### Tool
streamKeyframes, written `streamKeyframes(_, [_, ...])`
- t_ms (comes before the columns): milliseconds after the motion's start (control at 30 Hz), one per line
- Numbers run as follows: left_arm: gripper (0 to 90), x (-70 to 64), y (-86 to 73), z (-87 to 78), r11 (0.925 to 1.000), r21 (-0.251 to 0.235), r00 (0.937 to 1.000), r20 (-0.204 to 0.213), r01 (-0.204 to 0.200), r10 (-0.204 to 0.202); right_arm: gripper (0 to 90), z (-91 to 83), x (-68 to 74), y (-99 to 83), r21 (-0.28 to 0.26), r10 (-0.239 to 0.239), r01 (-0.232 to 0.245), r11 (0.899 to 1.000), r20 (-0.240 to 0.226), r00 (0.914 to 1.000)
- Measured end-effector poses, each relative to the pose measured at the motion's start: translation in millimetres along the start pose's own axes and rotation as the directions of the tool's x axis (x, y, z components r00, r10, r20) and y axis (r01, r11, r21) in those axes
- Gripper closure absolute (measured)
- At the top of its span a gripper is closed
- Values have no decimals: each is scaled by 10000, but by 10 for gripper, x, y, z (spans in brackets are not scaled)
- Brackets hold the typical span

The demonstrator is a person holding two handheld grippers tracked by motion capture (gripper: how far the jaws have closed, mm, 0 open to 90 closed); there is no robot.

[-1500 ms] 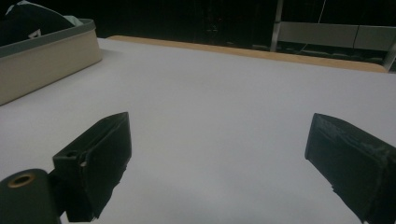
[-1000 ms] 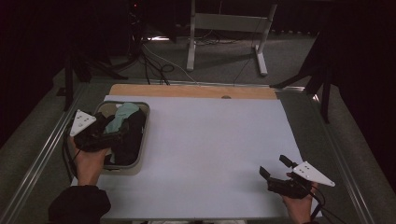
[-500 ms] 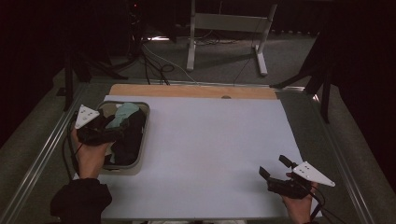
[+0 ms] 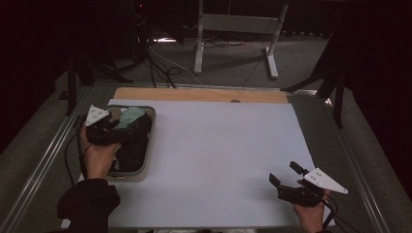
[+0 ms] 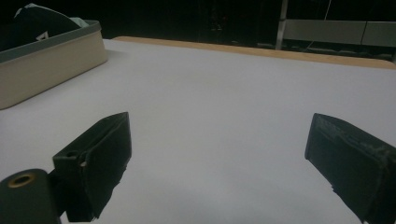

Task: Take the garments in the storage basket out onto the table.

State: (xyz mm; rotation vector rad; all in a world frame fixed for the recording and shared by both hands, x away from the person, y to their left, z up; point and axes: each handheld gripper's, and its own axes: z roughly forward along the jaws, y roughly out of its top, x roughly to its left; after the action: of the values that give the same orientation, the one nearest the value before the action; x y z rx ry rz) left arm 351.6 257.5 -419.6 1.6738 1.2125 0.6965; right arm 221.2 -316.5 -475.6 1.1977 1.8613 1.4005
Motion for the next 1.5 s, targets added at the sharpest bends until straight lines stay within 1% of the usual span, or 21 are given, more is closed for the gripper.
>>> streamKeyframes(100, [2,5,-13,44,9998,176,10000,-48,-25,26,70,-5,-1,1,-26,-24,24,10000,39,10000])
streamKeyframes(233, [2,-9,-27,89,9989,327,9990,-279,-334,343,70,-9,-9,2,-55,-10,10,10000,92,10000])
streamKeyframes(333, [2,-8,-37,130,9988,421,9994,-250,-248,258,70,-9,-2,4,-55,-45,46,10000,135,9999])
streamKeyframes(400, [3,-13,-46,161,9979,614,9995,-229,-184,198,71,-11,7,7,-84,-143,145,9999,227,9996])
streamKeyframes(500, [3,-21,-65,202,9969,777,9999,-85,-105,112,71,-12,19,10,-100,-233,236,9997,265,9994])
streamKeyframes(567, [3,-36,-67,226,9968,787,9999,-8,-109,110,71,-10,18,9,-67,-210,212,9998,262,9994])
streamKeyframes(667, [3,-52,-68,264,9965,831,9996,295,-38,13,71,-7,8,4,-5,-225,226,9997,318,9992])
streamKeyframes(733, [3,-59,-78,294,9954,953,9996,278,-73,47,71,-12,2,6,-51,-182,184,9998,322,9993])
streamKeyframes(867, [4,-54,-87,330,9925,1216,9999,130,73,-89,71,-18,-2,6,-66,-180,183,9998,349,9992])
streamKeyframes(900, [4,-56,-87,340,9904,1377,9999,41,132,-138,71,-16,-2,6,-75,-190,193,9998,340,9992])
streamKeyframes(933, [4,-54,-90,357,9861,1649,9998,-23,199,-198,71,-14,0,6,-58,-189,191,9998,333,9993])
streamKeyframes(1000, [9,-51,-102,377,9793,2003,9995,-152,303,-278,71,-10,3,5,-16,-235,235,9997,372,9990])
streamKeyframes(1067, [6,-40,-112,397,9739,2216,9988,-124,485,-469,71,-11,6,6,-27,-223,224,9997,368,9991])
streamKeyframes(1100, [3,-39,-115,405,9726,2262,9986,-122,531,-517,72,-12,5,7,-42,-225,227,9997,366,9991])
streamKeyframes(1200, [3,-51,-121,430,9681,2461,9989,-79,463,-457,71,-14,1,6,-48,-211,213,9998,376,9991])
streamKeyframes(1233, [3,-54,-128,444,9641,2620,9990,23,426,-448,71,-14,1,6,-47,-208,210,9998,375,9991])
streamKeyframes(1267, [3,-69,-140,469,9586,2829,9993,71,333,-368,71,-14,2,6,-48,-208,210,9998,375,9991])
streamKeyframes(1367, [10,-114,-152,518,9460,3242,9998,200,-4,-64,71,-11,6,6,-39,-236,237,9997,378,9990])
streamKeyframes(1400, [32,-116,-147,516,9463,3232,9999,151,13,-66,71,-11,6,6,-45,-241,243,9997,379,9990])
streamKeyframes(1433, [65,-115,-144,517,9450,3270,9999,127,59,-107,72,-12,6,7,-49,-240,242,9997,378,9990])
streamKeyframes(1500, [127,-110,-147,520,9422,3349,9996,226,105,-192,72,-14,3,7,-51,-229,231,9997,380,9990])
